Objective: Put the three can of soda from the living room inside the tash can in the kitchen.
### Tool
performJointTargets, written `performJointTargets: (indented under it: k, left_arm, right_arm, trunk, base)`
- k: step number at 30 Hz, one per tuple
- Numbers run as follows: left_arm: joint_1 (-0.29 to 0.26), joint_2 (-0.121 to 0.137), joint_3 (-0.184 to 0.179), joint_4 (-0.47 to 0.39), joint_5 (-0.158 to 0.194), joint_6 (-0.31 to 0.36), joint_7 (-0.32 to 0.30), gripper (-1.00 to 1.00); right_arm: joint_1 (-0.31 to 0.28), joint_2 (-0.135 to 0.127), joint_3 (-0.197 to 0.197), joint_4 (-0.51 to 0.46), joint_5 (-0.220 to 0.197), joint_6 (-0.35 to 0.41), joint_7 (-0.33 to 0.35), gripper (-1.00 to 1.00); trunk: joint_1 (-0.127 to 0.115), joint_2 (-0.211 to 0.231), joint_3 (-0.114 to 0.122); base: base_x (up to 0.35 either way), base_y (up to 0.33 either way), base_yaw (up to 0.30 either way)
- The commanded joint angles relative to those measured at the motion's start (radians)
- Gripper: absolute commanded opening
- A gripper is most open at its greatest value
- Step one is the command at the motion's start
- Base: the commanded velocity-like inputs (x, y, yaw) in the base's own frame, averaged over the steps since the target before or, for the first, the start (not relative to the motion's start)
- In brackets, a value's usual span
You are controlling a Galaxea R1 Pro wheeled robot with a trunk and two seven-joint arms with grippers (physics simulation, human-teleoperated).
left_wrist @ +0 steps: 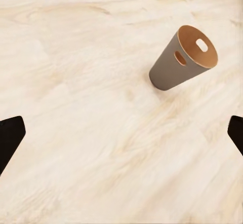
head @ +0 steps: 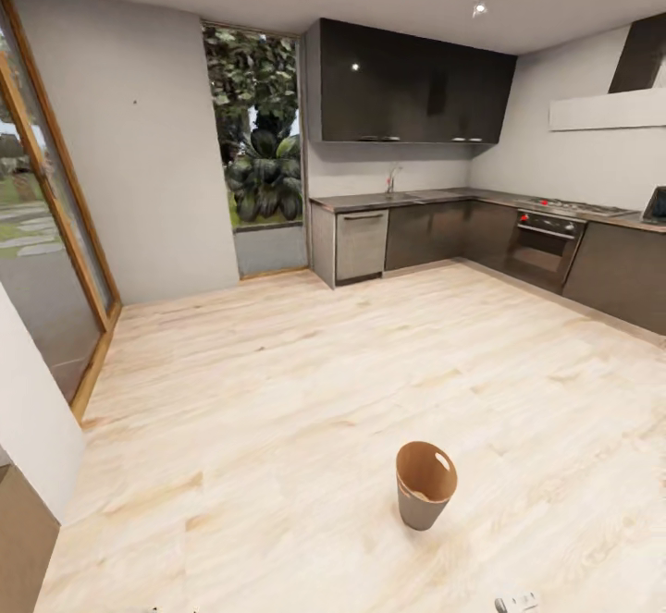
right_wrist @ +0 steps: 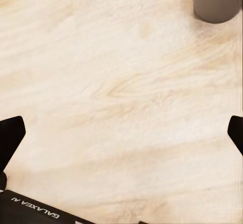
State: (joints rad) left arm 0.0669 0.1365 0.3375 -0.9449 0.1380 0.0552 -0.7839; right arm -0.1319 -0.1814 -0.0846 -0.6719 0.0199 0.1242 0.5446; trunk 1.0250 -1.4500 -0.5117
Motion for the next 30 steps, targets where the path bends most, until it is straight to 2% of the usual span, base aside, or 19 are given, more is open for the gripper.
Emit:
performJointTargets:
  k: [1,9,30]
  left_arm:
    - [0.0,0.0,0.0,0.0,0.0,0.0,0.0,1.0]
    - [0.0,0.0,0.0,0.0,0.0,0.0,0.0,1.0]
    - [0.0,0.0,0.0,0.0,0.0,0.0,0.0,1.0]
  right_arm:
    - [0.0,0.0,0.0,0.0,0.0,0.0,0.0,1.0]
    - [0.0,0.0,0.0,0.0,0.0,-0.001,0.0,1.0]
    - [0.0,0.0,0.0,0.0,0.0,-0.003,-0.002,1.0]
  trunk:
    - [0.0,0.0,0.0]
    - [0.0,0.0,0.0]
    - [0.0,0.0,0.0]
  base:
    - [0.342,-0.002,-0.262]
    - [0.343,-0.001,-0.143]
    - [0.344,0.0,-0.006]
